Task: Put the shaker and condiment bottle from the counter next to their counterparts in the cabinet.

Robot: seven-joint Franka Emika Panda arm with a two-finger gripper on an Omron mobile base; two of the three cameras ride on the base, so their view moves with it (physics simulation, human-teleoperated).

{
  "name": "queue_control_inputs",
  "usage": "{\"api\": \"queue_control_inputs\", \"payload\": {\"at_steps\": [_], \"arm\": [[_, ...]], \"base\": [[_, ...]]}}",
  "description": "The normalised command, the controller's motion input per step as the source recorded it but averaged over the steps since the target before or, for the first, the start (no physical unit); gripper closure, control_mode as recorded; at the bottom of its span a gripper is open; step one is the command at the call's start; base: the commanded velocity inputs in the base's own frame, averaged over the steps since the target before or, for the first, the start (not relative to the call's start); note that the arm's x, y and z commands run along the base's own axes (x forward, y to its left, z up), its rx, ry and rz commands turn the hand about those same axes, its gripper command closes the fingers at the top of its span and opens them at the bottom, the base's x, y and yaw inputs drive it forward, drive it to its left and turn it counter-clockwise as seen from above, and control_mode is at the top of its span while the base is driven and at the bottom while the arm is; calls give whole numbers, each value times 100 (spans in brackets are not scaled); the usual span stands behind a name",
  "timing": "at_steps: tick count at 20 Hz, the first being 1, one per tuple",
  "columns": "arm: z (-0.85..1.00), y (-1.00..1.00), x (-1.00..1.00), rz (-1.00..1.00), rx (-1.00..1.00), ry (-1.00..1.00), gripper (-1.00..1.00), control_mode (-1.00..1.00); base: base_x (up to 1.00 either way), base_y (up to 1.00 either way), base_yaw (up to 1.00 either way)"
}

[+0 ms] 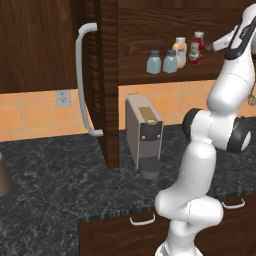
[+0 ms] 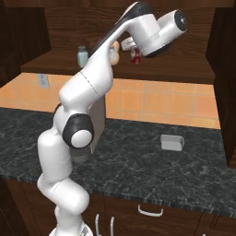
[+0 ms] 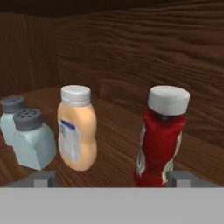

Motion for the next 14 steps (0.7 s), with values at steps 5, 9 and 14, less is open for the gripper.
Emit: {"api": "queue_control_inputs", "payload": {"at_steps": [5,9,14], "arm": [[-20,21,-100,10,0,-5,-100,-100],[-57,48,-100,10,-3,-2,-100,-100],[-59,57,-100,9,-7,-4,-100,-100]], "base": [[0,0,0],[0,0,0],[0,0,0]]}}
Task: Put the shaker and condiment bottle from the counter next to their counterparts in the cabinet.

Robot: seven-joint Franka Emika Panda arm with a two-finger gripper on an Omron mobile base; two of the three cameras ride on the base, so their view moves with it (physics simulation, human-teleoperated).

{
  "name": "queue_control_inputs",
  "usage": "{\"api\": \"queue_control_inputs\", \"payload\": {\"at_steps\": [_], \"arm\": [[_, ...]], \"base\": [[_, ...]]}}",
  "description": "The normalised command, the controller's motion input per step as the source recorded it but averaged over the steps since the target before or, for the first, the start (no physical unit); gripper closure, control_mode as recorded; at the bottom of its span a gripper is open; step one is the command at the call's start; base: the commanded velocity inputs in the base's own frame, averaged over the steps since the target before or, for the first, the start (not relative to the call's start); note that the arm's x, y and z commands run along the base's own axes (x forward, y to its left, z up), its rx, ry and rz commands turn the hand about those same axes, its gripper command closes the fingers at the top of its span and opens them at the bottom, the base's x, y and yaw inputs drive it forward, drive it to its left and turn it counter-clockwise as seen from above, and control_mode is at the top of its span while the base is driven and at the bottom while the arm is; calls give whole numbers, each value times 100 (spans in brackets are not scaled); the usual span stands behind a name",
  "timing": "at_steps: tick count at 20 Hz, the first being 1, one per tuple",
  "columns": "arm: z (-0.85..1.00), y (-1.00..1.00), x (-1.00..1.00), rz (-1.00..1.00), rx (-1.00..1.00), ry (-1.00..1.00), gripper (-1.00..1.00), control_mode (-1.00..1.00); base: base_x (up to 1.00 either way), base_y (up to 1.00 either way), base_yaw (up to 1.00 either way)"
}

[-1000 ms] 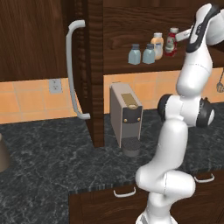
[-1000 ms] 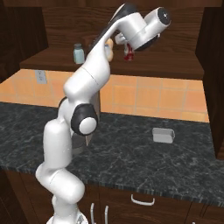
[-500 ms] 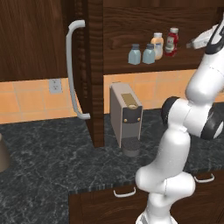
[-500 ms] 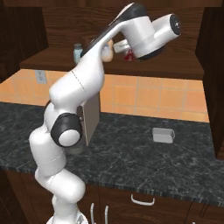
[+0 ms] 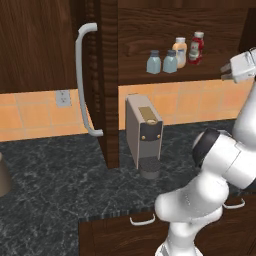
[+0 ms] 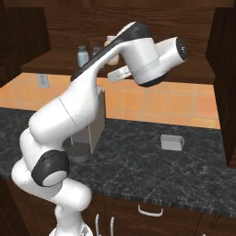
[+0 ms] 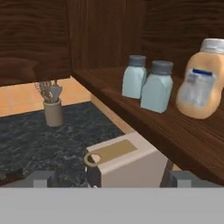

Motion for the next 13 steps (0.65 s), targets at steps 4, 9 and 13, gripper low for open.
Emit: {"api": "queue_control_inputs", "payload": {"at_steps": [4,9,13], "arm": [[-35,49,-100,6,-6,-11,-100,-100],[-56,41,-100,5,-1,-2,-100,-100],[-100,22,-100,9,6,-6,-100,-100]], "base": [[0,0,0],[0,0,0],[0,0,0]]}}
